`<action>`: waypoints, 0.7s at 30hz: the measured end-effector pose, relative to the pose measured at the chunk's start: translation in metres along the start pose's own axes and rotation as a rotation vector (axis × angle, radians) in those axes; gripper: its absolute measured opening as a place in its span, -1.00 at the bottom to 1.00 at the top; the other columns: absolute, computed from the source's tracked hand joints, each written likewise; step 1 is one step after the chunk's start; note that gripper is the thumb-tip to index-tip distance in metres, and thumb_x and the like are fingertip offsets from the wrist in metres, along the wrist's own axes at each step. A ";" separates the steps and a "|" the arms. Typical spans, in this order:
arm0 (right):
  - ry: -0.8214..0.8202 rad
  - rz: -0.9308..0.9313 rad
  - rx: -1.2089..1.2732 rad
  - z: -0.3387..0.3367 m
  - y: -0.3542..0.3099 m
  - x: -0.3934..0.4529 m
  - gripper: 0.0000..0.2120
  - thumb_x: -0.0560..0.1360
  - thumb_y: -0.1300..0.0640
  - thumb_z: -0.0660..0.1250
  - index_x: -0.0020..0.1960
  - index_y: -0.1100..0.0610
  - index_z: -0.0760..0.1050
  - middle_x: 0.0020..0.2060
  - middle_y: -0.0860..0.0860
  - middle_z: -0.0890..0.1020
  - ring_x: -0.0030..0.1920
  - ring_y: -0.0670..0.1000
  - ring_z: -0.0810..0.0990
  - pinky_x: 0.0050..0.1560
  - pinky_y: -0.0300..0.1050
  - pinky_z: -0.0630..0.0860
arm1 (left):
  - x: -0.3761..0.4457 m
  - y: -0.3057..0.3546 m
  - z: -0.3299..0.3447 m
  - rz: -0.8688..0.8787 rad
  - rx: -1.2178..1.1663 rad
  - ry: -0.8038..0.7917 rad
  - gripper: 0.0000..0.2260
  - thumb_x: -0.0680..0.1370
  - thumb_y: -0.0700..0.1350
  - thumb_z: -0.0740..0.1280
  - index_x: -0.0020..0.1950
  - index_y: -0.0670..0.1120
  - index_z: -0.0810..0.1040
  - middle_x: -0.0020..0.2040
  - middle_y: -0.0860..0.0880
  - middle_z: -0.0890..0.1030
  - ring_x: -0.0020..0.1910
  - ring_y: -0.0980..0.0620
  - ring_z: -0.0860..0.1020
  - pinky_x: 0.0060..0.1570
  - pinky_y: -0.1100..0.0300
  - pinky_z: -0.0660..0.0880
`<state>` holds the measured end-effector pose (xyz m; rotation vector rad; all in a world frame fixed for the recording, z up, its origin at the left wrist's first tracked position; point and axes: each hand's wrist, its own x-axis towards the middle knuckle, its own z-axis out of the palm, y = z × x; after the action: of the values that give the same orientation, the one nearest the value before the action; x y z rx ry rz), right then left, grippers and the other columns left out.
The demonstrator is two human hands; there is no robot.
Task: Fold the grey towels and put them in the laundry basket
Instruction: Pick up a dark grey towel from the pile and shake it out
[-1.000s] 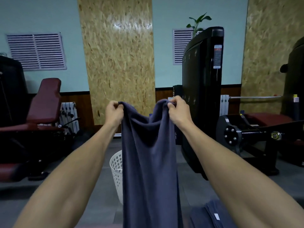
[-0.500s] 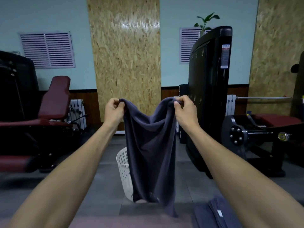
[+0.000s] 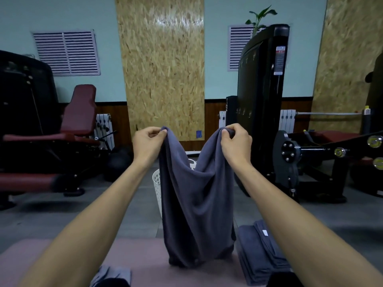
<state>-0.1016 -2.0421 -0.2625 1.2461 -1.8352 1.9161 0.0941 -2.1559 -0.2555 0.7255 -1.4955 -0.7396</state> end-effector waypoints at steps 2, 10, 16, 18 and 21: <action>-0.088 0.059 -0.095 0.000 0.012 -0.006 -0.91 0.54 0.08 0.25 -0.10 -0.02 0.52 -0.15 -0.05 0.60 -0.10 -0.03 0.59 -0.06 -0.05 0.60 | -0.017 -0.014 -0.002 0.023 0.103 -0.040 -0.91 0.51 -0.07 0.42 -0.08 -0.04 0.70 -0.21 0.07 0.69 -0.18 0.16 0.64 -0.18 0.23 0.56; -0.470 0.292 -0.371 0.008 0.115 -0.085 -0.88 0.48 0.08 0.29 -0.21 0.02 0.53 -0.14 0.08 0.65 -0.06 0.13 0.61 -0.01 -0.01 0.57 | -0.097 -0.136 0.013 -0.310 0.286 -0.284 -0.92 0.51 -0.15 0.41 -0.19 -0.07 0.59 -0.27 -0.06 0.60 -0.39 0.05 0.54 -0.44 0.15 0.56; -0.760 0.452 -0.520 0.032 0.215 -0.152 -0.84 0.50 0.12 0.30 -0.19 0.17 0.57 -0.18 0.15 0.67 -0.06 0.15 0.61 -0.06 -0.13 0.52 | -0.165 -0.252 0.031 -0.643 0.364 -0.467 -0.89 0.52 -0.19 0.37 -0.20 -0.07 0.54 -0.34 -0.15 0.56 -0.47 -0.08 0.50 -0.54 0.21 0.49; -0.920 0.517 -0.573 0.043 0.247 -0.170 -0.79 0.52 0.13 0.29 -0.25 0.19 0.52 -0.19 0.20 0.66 -0.07 0.17 0.63 -0.06 -0.08 0.56 | -0.183 -0.289 0.034 -0.734 0.421 -0.515 -0.89 0.52 -0.22 0.35 -0.21 -0.08 0.54 -0.37 -0.15 0.56 -0.52 -0.08 0.50 -0.52 0.17 0.52; -1.051 0.609 -0.629 0.061 0.293 -0.191 -0.79 0.51 0.16 0.30 -0.30 0.09 0.47 -0.13 0.20 0.67 -0.08 0.18 0.64 -0.04 -0.11 0.58 | -0.200 -0.342 0.039 -0.862 0.495 -0.574 -0.85 0.52 -0.24 0.32 -0.24 -0.09 0.51 -0.44 -0.14 0.53 -0.58 -0.09 0.48 -0.46 0.04 0.59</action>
<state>-0.1520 -2.0817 -0.6112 1.6923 -3.2537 0.5684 0.0698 -2.1980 -0.6505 1.6964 -1.9074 -1.3131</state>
